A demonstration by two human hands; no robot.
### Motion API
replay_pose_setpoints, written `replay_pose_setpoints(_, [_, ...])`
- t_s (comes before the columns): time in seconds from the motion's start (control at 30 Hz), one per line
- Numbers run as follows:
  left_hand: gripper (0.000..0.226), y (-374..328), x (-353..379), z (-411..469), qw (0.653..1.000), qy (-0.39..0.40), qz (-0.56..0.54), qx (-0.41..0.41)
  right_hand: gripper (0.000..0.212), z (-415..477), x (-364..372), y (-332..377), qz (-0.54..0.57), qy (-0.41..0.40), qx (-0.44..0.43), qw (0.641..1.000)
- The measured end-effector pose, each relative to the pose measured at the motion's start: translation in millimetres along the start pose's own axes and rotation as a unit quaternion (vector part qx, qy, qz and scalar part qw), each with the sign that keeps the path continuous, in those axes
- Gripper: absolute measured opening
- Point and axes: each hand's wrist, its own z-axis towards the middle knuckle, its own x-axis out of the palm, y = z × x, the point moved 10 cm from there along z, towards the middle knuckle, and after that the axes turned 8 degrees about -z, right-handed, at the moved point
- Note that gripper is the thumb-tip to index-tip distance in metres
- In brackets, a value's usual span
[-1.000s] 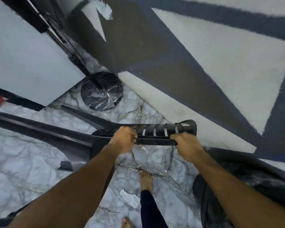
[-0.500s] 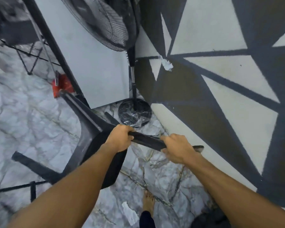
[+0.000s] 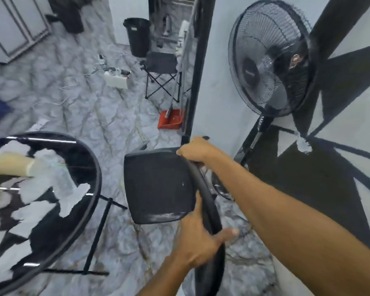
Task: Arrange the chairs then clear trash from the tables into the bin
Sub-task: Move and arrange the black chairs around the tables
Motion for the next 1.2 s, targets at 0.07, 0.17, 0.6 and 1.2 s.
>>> replay_pose_setpoints(0.07, [0.105, -9, -21, 3, 0.996, -0.078, -0.025, -0.020, 0.038, 6, 3, 25, 0.029, -0.011, -0.019, 0.999])
replay_pose_setpoints(0.17, [0.063, -47, -62, 10, 0.986, -0.162, 0.033, 0.030, 0.066, 1, -9, 42, -0.069, -0.067, -0.106, 0.990])
replay_pose_setpoints(0.6, [0.016, -93, -127, 22, 0.919, -0.371, 0.131, 0.033, 0.094, -38, -18, 64, -0.417, -0.061, -0.546, 0.724])
replay_pose_setpoints(1.2, [0.037, -58, -150, -45, 0.861, -0.372, 0.337, -0.075, 0.043, -34, -4, 71, -0.393, -0.015, -0.544, 0.741])
